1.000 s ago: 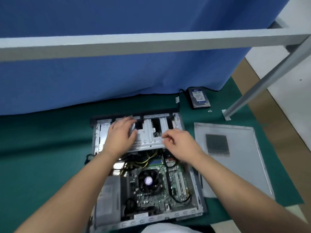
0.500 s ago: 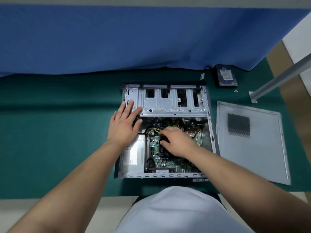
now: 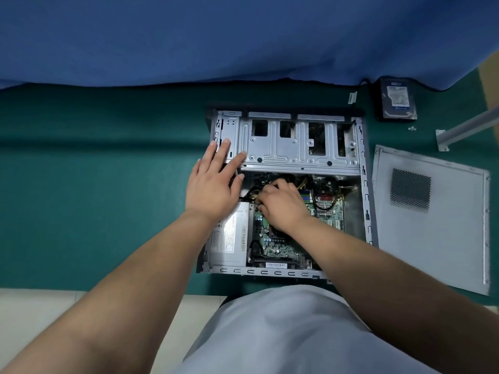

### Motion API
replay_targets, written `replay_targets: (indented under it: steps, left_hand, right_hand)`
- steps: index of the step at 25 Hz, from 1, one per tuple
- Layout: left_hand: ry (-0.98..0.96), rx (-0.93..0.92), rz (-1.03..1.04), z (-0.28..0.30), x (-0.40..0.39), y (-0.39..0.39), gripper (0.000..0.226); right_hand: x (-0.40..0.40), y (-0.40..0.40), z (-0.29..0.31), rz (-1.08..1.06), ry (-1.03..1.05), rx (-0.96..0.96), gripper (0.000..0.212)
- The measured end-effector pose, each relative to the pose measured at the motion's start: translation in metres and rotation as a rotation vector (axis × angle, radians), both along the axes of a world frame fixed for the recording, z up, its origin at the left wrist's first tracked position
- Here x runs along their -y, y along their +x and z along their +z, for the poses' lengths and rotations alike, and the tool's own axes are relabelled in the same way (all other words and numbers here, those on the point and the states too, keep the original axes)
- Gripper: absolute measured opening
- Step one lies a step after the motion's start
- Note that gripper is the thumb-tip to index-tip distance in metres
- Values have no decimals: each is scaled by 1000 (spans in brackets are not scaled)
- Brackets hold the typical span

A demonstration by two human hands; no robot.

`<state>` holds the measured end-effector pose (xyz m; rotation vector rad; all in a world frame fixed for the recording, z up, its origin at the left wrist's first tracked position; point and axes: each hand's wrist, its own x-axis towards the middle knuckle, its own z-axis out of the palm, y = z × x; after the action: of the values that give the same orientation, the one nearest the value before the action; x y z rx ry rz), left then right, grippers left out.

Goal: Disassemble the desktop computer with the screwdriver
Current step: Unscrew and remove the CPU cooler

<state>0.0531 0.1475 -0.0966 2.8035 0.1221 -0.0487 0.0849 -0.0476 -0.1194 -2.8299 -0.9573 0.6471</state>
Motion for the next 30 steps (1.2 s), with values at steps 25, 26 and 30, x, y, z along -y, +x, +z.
replay_targets:
  steps: [25,26,30]
  left_hand:
    - [-16,-1,19,-2,1,1,54]
    - [-20,2,15,-2,1,1,54]
    - [-25,8,14,-3,1,1,54]
  right_hand:
    - [-13,-3,-24,-284,21,-40,18]
    - [-13,-3,-24,-283,14,-43,18]
    - [-13,-2,-22,-269,-2,-61,19]
